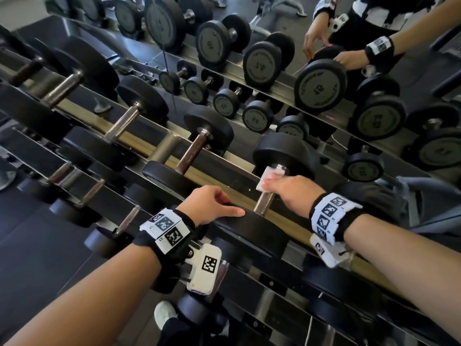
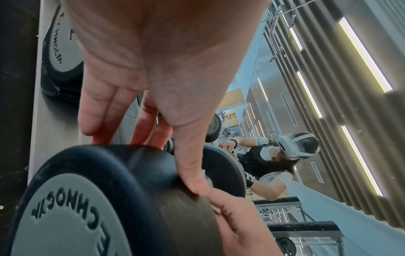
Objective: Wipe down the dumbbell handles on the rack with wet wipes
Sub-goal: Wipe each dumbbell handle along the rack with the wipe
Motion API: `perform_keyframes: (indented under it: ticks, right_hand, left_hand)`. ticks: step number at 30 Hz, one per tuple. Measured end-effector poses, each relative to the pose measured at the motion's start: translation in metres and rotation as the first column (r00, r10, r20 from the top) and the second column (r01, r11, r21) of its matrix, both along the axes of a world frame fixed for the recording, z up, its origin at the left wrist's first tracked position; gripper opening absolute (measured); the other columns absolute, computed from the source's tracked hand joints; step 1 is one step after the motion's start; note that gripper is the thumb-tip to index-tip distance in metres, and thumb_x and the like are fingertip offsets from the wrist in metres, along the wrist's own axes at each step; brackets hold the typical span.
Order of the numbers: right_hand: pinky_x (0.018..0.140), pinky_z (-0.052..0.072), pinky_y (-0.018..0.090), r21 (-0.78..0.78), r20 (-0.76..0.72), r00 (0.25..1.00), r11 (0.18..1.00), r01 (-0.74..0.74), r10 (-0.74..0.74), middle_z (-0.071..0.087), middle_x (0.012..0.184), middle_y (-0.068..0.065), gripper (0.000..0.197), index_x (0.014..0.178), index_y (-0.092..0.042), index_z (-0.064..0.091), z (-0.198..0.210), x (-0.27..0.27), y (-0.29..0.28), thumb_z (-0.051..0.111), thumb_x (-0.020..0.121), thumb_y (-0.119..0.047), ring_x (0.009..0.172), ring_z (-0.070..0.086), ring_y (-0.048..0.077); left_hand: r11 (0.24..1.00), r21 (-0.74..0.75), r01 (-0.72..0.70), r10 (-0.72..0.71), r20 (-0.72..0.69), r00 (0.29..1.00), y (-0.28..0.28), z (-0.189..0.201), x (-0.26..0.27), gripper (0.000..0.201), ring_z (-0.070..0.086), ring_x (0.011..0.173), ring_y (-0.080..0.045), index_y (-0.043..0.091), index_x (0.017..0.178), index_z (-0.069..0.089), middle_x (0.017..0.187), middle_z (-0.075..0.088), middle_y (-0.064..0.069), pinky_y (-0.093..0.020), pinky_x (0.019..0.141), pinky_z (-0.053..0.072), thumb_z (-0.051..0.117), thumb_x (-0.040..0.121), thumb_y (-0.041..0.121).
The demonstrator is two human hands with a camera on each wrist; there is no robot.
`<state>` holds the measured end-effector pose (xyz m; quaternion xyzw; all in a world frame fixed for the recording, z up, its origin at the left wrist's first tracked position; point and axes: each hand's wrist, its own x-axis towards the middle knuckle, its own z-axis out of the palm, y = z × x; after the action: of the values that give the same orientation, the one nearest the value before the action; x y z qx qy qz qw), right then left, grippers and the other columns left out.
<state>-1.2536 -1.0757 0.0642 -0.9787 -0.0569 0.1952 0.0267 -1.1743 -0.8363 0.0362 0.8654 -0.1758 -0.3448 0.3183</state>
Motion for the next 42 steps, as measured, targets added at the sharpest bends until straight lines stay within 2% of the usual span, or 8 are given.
perform_keyframes:
  ticks: [4,10,15,19,25,31,38,42]
  right_hand:
    - [0.090,0.047,0.024,0.278,0.020,0.997,0.957,-0.080,0.078,0.062,0.109,-0.009,0.033,0.117,-0.035,0.058,-0.002,-0.021,0.021,0.048,0.097,-0.010,0.099,0.063,0.013]
    - [0.094,0.050,0.037,0.536,0.071,0.980,0.836,0.119,-0.184,0.072,0.106,0.006,0.025,0.115,-0.021,0.069,0.015,0.020,-0.002,0.049,0.101,-0.015,0.101,0.067,0.021]
    - [0.117,0.032,0.032,0.374,0.181,0.983,0.925,-0.064,-0.005,0.055,0.142,0.004,0.039,0.130,-0.016,0.062,0.016,0.041,-0.004,0.046,0.097,-0.004,0.136,0.045,0.017]
    - [0.111,0.033,0.033,0.108,0.063,0.975,0.970,-0.218,0.212,0.060,0.130,0.003,0.037,0.128,-0.018,0.060,0.001,0.033,-0.008,0.053,0.093,-0.008,0.127,0.051,0.021]
    - [0.105,0.031,0.031,0.163,0.080,0.995,0.984,-0.068,0.055,0.064,0.121,-0.010,0.028,0.120,-0.030,0.067,-0.009,0.023,-0.013,0.047,0.100,-0.035,0.122,0.049,0.009]
    - [0.111,0.031,0.028,0.358,0.093,0.995,0.931,-0.067,0.036,0.067,0.121,-0.007,0.026,0.111,-0.023,0.074,-0.008,0.015,-0.009,0.051,0.100,-0.022,0.120,0.051,0.010]
    - [0.102,0.043,0.024,0.559,0.065,0.991,0.827,0.064,-0.120,0.071,0.105,-0.010,0.024,0.098,-0.024,0.077,-0.005,0.014,-0.012,0.053,0.098,-0.025,0.105,0.062,0.002]
    - [0.109,0.039,0.029,0.272,0.205,0.974,0.949,-0.157,0.102,0.065,0.123,0.005,0.027,0.120,-0.013,0.068,-0.003,0.034,-0.014,0.052,0.099,-0.015,0.121,0.057,0.018]
  left_hand:
    - [1.000,-0.009,-0.015,0.015,0.010,1.000,0.000,0.000,-0.004,0.052,0.058,0.089,-0.003,0.028,0.102,0.065,0.098,0.064,0.011,-0.017,0.068,0.044,0.079,0.065,0.061]
    - [0.999,-0.012,-0.032,0.032,-0.008,0.999,0.000,-0.001,-0.004,0.055,0.057,0.089,0.000,0.029,0.106,0.065,0.098,0.062,0.014,-0.015,0.067,0.042,0.079,0.065,0.062]
    - [0.999,-0.023,-0.046,0.045,-0.007,0.999,0.001,-0.003,-0.006,0.056,0.055,0.090,0.001,0.030,0.108,0.063,0.098,0.060,0.016,-0.013,0.067,0.039,0.079,0.065,0.062]
    - [0.998,-0.037,-0.047,0.047,-0.008,0.999,0.001,-0.003,-0.008,0.059,0.057,0.096,-0.004,0.028,0.113,0.063,0.104,0.061,0.013,-0.015,0.071,0.041,0.078,0.066,0.062]
    - [0.998,-0.034,-0.047,0.047,-0.016,0.999,0.002,0.001,-0.011,0.062,0.055,0.099,-0.006,0.026,0.119,0.062,0.107,0.058,0.013,-0.017,0.079,0.040,0.076,0.070,0.059]
    - [0.998,-0.037,-0.060,0.059,-0.037,0.998,0.001,0.006,-0.013,0.060,0.057,0.098,-0.008,0.026,0.119,0.062,0.107,0.057,0.012,-0.026,0.086,0.053,0.077,0.071,0.057]
    - [0.998,-0.032,-0.062,0.062,-0.004,0.998,0.001,0.004,-0.014,0.060,0.055,0.100,-0.006,0.027,0.120,0.062,0.109,0.058,0.013,-0.017,0.078,0.041,0.076,0.071,0.058]
    - [0.997,-0.038,-0.070,0.070,-0.003,0.998,0.001,0.002,-0.013,0.058,0.054,0.099,-0.005,0.027,0.119,0.063,0.107,0.058,0.014,-0.011,0.069,0.036,0.077,0.072,0.057]
